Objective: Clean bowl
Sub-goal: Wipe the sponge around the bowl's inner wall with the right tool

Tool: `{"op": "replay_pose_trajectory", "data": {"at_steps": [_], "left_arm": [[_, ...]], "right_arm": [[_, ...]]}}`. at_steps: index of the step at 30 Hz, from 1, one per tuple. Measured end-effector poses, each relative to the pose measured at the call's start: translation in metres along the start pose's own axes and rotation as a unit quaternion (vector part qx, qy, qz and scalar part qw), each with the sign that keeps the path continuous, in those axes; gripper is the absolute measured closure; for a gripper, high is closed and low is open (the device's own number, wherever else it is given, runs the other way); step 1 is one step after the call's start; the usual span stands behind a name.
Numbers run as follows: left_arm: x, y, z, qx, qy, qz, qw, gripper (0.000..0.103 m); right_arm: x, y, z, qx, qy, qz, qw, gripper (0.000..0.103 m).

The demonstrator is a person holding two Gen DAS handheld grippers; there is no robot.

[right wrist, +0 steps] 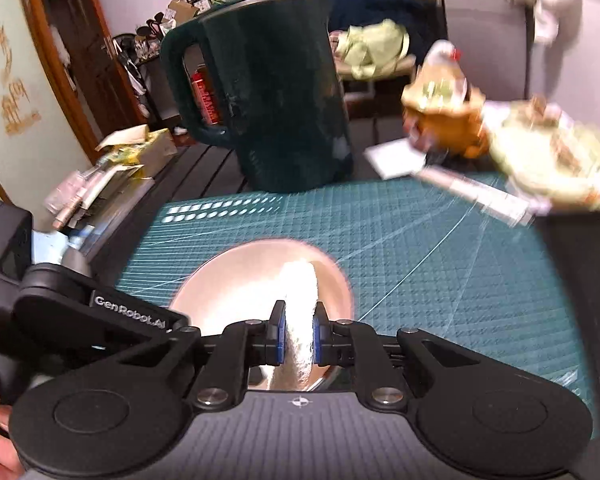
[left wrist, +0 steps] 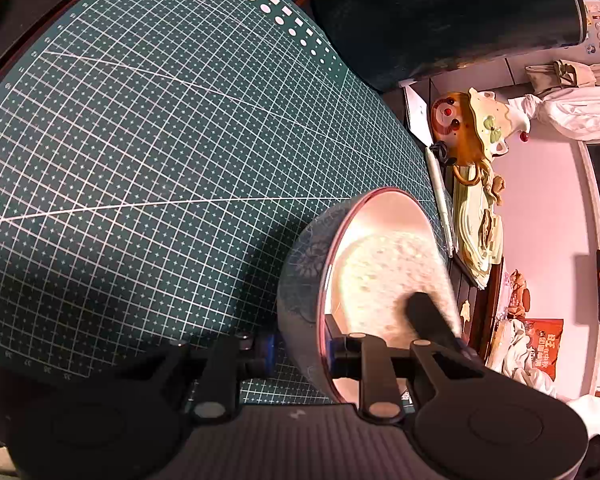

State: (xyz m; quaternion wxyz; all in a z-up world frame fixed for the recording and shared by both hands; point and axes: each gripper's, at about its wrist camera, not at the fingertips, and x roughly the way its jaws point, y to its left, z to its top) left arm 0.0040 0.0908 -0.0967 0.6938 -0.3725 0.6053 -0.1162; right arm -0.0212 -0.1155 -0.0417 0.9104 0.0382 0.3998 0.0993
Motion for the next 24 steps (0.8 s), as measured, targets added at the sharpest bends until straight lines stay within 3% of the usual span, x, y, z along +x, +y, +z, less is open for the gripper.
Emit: {"op": "replay_pose_trajectory", "data": {"at_steps": [6,9,13,17,24], "left_arm": [[0.001,0.001,0.0,-0.002,0.0,0.0,1.0,0.08],[0.001,0.001,0.001,-0.003,0.0,0.0,1.0,0.08],[0.001,0.001,0.001,-0.003,-0.001,0.0,1.0,0.08],[0.0,0.001,0.002,-0.002,0.001,0.001,1.0,0.083],[0.001,0.0,0.002,-0.004,0.001,-0.001,1.0,0.08]], "right_arm": [[-0.026,0.006,0.014,-0.038,-0.05,-0.034,0.997,0.092],[-0.035,-0.001,0.022,-0.012,-0.059,-0.009,0.998,0.092],[-0.026,-0.007,0.018,0.023,-0.035,0.04,0.998,0.092],[-0.003,-0.006,0.005,0.043,0.004,0.062,0.997,0.092],[0.003,0.008,-0.004,-0.013,0.004,-0.007,1.0,0.092]]}}
